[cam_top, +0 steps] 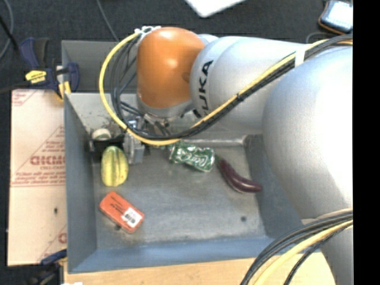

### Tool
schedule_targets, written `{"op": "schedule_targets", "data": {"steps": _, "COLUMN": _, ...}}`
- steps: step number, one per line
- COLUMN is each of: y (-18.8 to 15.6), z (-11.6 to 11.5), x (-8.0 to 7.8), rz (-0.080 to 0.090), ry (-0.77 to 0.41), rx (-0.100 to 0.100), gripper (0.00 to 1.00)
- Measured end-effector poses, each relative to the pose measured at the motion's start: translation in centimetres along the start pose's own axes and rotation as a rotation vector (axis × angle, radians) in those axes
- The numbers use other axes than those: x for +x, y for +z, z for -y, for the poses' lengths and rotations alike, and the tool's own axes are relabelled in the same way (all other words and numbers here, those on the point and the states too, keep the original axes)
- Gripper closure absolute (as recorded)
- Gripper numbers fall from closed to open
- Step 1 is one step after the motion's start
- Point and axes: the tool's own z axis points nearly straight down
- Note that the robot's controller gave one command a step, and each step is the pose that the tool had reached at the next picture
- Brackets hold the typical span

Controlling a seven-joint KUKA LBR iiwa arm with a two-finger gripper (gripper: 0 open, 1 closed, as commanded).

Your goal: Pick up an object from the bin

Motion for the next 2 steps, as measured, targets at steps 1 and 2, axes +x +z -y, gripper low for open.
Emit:
{"op": "schedule_targets", "data": {"steps": 1, "y": 5.6, "z": -1.6, "x": -1.0, "rz": 0.004, "ry": -0.175, "rx": -0.002, "gripper": 1.0}}
{"op": "schedule_targets", "data": {"steps": 2, "y": 8.4, "z": -2.1, "x": -0.2, "rz": -0.003, "ry": -0.291, "rx": -0.002, "gripper": 1.0}}
